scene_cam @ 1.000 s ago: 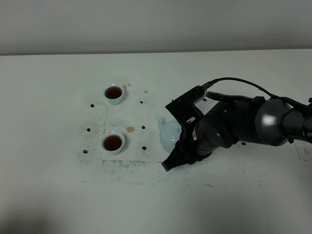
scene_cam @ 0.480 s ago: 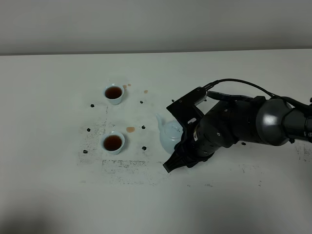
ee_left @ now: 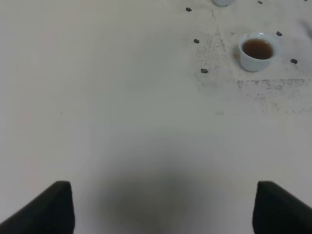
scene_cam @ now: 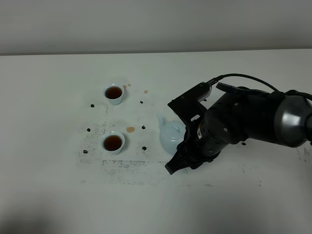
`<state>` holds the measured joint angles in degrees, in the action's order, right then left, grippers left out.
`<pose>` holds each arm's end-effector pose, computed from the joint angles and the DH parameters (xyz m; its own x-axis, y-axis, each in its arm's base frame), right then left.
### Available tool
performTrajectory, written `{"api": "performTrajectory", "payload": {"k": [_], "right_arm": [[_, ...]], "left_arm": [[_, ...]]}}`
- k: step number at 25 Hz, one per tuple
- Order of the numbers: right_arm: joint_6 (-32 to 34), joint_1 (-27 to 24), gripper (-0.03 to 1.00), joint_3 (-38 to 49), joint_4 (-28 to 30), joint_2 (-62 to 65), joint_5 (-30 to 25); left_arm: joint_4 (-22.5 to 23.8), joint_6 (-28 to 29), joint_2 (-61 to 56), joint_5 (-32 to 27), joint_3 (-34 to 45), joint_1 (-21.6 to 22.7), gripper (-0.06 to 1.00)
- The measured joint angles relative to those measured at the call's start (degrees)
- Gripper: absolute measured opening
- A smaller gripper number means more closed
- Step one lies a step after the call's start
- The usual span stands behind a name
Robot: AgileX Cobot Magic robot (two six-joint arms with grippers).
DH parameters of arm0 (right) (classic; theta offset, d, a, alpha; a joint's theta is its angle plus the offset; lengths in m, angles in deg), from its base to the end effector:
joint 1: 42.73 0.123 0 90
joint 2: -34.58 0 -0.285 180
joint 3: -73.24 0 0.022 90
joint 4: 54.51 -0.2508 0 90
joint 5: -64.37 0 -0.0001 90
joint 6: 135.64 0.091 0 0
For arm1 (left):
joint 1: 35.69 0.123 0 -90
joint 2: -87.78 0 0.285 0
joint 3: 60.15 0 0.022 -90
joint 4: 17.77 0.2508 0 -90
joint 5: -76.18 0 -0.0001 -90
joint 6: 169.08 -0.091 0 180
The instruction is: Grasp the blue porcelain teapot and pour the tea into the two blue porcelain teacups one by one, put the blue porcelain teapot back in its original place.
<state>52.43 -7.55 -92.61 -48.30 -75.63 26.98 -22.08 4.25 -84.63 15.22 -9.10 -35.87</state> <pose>0.2867 0.1947 0.1809 -0.8048 -0.5007 -0.3188 -0.5148 0.8561 -0.0450 -0.0009 -0.0060 0.2651 -0.4865 0.0811 -0.8699 0.0994 0.9944 0.0371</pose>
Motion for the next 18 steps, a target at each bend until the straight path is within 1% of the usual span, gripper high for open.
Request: {"api": "performTrajectory", "payload": {"k": [3,4,7,10,12,15,18], "right_arm": [[0.0,0.18,0.39,0.0,0.15,3.97,-3.79],[0.3,0.12,0.39,0.04,0.98,5.66,-4.95],[3.41,-1.88,0.39,0.04,6.28,11.23,-8.83],[7.91,-6.42,0.39,0.04,15.05,18.25,-15.72],[9.47,-9.82,0.39,0.04,19.19,23.93,-20.48],[9.78,-16.5,0.39,0.04,21.17,31.96,-25.98],[7.14,-22.61,0.39,0.04,19.93,39.22,-29.48]], "left_arm": [[0.0,0.0,0.0,0.0,0.0,0.0,0.75],[0.0,0.0,0.0,0.0,0.0,0.0,0.75],[0.0,0.0,0.0,0.0,0.0,0.0,0.75],[0.0,0.0,0.0,0.0,0.0,0.0,0.75],[0.0,0.0,0.0,0.0,0.0,0.0,0.75],[0.0,0.0,0.0,0.0,0.0,0.0,0.75],[0.0,0.0,0.0,0.0,0.0,0.0,0.75]]}}
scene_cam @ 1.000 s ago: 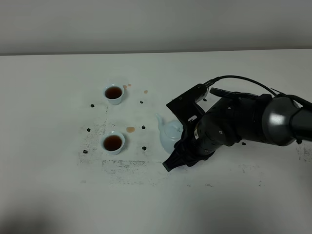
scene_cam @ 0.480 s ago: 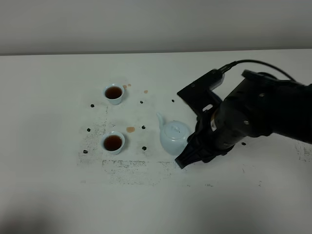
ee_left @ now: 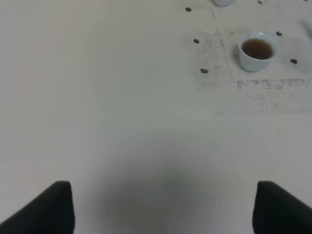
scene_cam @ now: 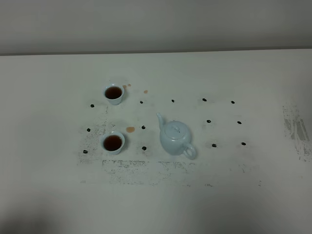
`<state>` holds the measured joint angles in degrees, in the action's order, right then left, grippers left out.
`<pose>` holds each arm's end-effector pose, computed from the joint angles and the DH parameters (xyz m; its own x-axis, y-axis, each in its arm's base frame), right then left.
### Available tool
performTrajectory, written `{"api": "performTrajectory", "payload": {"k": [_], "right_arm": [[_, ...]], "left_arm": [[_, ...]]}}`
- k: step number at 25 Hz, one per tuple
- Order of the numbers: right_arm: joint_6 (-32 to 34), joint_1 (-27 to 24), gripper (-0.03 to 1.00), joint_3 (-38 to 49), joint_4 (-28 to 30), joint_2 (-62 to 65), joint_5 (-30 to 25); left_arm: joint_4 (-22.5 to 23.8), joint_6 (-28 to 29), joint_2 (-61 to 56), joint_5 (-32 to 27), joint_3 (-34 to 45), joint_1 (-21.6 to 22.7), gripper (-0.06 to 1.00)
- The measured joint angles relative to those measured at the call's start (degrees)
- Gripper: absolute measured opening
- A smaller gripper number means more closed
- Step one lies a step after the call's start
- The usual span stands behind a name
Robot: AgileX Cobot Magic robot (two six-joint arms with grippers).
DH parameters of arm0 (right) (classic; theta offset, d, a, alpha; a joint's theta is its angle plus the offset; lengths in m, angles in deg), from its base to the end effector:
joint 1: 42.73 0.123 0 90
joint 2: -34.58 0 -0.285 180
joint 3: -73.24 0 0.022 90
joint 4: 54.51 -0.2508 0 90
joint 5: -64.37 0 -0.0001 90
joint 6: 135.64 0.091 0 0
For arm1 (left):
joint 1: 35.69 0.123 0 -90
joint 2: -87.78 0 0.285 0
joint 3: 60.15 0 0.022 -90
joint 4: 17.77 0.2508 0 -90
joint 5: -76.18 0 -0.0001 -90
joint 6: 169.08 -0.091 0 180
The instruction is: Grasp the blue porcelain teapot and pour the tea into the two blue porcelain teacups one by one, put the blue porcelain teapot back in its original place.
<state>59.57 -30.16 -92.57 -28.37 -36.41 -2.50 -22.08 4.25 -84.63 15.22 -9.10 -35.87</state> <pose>0.2004 0.0069 0.3636 -0.8406 -0.1172 -0.5288 0.0635 0.9482 -0.3112 -0.0009 -0.0060 0.2651 -0.4865 0.0811 -0.8699 0.0994 0.9944 0.0371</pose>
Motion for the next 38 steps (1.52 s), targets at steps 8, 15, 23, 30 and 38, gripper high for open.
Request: {"api": "performTrajectory", "payload": {"k": [8,15,23,30,38], "right_arm": [[-12.02,-16.0,0.39,5.55,-8.81,13.15,-3.01],[-13.76,-17.14,0.39,17.43,-16.28,25.47,-3.25],[-17.32,-17.14,0.39,29.46,-24.26,45.58,-1.94],[-18.99,-17.14,0.39,31.08,-27.76,56.47,-2.0],[-20.79,-17.14,0.38,31.08,-30.4,63.45,-2.0]], "left_arm": [[0.0,0.0,0.0,0.0,0.0,0.0,0.75],[0.0,-0.05,0.0,0.0,0.0,0.0,0.75],[0.0,-0.05,0.0,0.0,0.0,0.0,0.75],[0.0,-0.05,0.0,0.0,0.0,0.0,0.75],[0.0,-0.05,0.0,0.0,0.0,0.0,0.75]]}}
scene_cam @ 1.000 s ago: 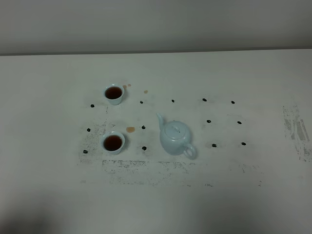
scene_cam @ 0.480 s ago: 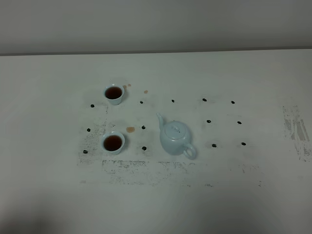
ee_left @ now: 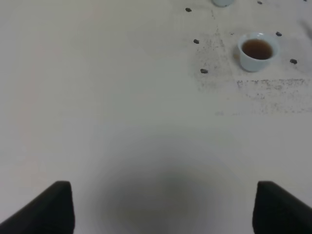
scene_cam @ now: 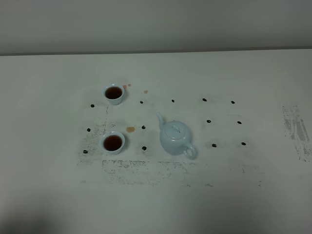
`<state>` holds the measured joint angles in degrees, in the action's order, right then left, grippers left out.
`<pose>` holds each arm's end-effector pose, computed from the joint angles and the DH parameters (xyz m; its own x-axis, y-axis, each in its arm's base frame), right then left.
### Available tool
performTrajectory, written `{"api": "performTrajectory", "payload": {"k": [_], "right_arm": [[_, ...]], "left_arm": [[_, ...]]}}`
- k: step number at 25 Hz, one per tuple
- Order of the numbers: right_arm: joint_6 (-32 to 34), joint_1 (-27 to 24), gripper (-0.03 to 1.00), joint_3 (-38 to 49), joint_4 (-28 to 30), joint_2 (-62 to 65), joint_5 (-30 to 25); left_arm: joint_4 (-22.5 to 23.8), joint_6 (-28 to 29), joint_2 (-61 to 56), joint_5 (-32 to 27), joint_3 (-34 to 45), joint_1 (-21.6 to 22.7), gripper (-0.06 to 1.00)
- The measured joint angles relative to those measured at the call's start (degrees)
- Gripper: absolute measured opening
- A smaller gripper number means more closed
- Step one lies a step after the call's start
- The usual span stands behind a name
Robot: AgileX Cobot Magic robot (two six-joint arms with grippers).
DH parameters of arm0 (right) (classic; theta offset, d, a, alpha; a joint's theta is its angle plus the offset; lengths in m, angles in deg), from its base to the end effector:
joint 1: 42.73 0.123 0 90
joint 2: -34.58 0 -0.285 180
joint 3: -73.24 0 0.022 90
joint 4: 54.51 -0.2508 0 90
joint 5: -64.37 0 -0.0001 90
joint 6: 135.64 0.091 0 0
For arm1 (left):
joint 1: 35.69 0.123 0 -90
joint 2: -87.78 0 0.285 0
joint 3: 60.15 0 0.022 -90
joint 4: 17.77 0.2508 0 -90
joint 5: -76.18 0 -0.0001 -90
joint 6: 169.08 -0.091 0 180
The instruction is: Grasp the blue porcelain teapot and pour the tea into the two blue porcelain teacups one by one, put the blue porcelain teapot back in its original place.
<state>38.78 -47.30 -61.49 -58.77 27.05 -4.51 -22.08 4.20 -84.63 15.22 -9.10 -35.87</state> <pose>-0.0183 0.0078 0.2818 -0.5229 -0.0288 -0.8519 -0.0162 0.9996 -0.0238 -0.0009 -0.0060 0.2651 -0.4864 0.0820 -0.8699 0.0998 0.9943 0.0379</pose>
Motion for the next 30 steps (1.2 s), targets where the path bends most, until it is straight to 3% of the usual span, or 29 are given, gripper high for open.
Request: {"api": "performTrajectory", "payload": {"k": [7,30], "right_arm": [[-1.75,0.0,0.37,0.0,-3.12,0.11,0.24],[-1.87,0.0,0.37,0.0,-3.28,0.11,0.24]], "left_arm": [[0.0,0.0,0.0,0.0,0.0,0.0,0.75],[0.0,0.05,0.0,0.0,0.0,0.0,0.75]]}}
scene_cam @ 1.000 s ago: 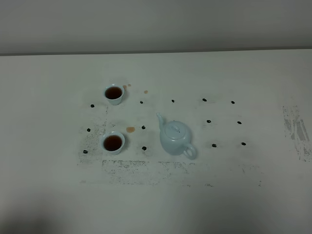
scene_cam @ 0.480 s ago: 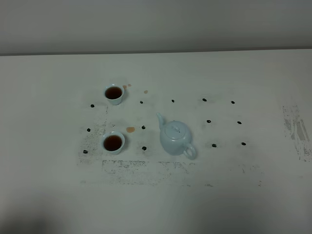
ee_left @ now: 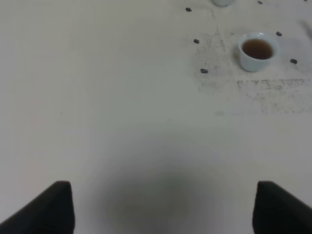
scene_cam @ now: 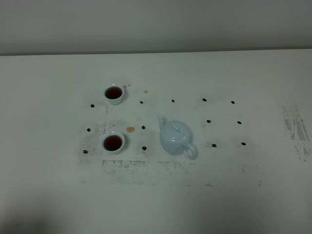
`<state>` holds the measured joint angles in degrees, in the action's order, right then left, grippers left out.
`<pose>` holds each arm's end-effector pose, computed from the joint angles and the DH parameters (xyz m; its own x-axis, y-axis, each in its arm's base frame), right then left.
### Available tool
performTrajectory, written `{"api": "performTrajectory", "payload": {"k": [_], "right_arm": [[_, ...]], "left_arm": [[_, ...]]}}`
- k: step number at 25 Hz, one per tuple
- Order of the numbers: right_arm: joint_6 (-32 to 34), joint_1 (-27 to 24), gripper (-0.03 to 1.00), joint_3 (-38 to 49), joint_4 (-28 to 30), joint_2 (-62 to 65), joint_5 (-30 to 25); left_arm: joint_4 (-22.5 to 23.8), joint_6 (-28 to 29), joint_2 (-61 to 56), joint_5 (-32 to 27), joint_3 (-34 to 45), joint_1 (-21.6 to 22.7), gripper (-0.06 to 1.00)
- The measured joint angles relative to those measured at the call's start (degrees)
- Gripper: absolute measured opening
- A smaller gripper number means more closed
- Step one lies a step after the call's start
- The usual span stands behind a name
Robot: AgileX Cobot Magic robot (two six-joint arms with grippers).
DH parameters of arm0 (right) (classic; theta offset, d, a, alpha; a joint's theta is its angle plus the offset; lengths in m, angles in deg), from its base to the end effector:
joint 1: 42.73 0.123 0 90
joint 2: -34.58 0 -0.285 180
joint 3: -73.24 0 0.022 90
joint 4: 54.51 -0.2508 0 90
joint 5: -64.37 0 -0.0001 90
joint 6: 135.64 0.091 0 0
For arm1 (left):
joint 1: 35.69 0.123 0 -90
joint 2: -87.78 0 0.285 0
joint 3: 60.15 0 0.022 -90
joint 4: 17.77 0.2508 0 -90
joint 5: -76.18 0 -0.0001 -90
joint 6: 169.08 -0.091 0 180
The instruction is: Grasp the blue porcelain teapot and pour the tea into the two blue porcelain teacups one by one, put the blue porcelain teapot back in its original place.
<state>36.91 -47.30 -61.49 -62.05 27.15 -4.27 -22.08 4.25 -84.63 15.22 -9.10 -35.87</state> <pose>-0.0183 0.0126 0.2825 -0.5122 -0.0405 -0.8579 -0.0673 0.9977 -0.0069 -0.0009 -0.0060 0.2651 -0.4865 0.0811 -0.8699 0.0994 0.9944 0.0371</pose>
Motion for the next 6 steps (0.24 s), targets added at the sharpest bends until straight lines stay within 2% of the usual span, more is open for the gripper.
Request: {"api": "performTrajectory", "payload": {"k": [6], "right_arm": [[0.0,0.0,0.37,0.0,0.0,0.0,0.0]], "left_arm": [[0.0,0.0,0.0,0.0,0.0,0.0,0.75]]}}
